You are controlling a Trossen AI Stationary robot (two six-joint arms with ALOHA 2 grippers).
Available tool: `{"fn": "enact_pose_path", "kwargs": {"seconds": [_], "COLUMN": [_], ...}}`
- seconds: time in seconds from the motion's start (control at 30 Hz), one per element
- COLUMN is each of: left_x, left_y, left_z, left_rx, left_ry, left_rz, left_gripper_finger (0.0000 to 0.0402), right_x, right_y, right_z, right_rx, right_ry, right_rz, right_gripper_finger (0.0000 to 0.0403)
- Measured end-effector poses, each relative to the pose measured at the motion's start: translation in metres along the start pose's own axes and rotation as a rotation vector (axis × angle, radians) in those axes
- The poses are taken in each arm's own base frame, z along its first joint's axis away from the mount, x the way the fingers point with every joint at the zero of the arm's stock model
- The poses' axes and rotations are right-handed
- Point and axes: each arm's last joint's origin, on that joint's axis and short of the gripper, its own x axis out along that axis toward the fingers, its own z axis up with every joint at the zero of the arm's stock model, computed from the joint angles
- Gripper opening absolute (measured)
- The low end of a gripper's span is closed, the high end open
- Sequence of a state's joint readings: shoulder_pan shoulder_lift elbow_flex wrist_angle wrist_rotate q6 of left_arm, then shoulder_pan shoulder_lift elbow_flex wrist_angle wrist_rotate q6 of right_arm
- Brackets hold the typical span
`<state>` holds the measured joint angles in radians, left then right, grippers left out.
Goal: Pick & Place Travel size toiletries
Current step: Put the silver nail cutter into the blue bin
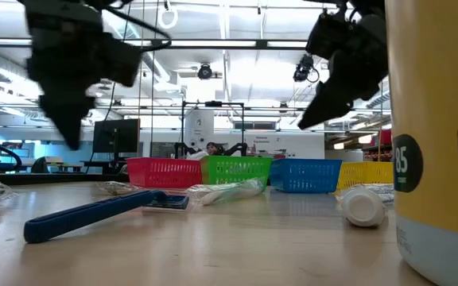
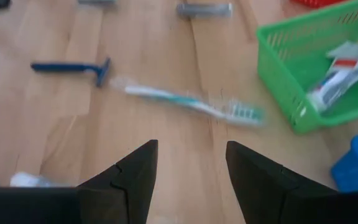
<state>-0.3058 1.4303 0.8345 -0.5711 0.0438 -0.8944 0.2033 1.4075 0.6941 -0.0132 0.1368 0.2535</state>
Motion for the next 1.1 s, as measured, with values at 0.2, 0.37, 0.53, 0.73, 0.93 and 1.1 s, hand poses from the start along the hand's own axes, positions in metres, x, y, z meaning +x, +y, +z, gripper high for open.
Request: {"fn": "enact_pose_path", "kwargs": {"seconds": [0.2,0.37,0.53,0.73,0.93,1.1], "left_x": [0.004,0.006,0.006,0.005,0.004,0.009], "left_y": [-0.002,-0.004,0.004,0.013,0.018,0.024], "left_z": [-0.025,-0.029,-0.013,0.011,0.024,0.022], "left_rx": [-0.140,-0.161,-0.205,-0.300,-0.266,-0.281], "left_ry": [0.057,-0.032,-0.255,-0.372,-0.369,-0.322], "left_rz": [0.132,0.198,0.288,0.277,0.250,0.284], "left_gripper_finger": [0.0183,0.0199,0.0205,0.0203,0.0197,0.0197], "right_x": [0.000,0.000,0.000,-0.001,-0.001,-0.003], "right_y": [0.002,0.002,0.002,0.003,0.000,-0.005], "right_z": [0.006,0.007,0.010,0.014,0.015,0.018], "right_rx": [0.001,-0.061,-0.162,-0.192,-0.150,-0.086], "right_ry": [-0.062,-0.070,-0.105,-0.143,-0.165,-0.219], "right_rz": [0.014,0.014,0.015,0.018,-0.080,-0.289], "right_gripper_finger": [0.0199,0.0199,0.0199,0.0199,0.0199,0.0199]}}
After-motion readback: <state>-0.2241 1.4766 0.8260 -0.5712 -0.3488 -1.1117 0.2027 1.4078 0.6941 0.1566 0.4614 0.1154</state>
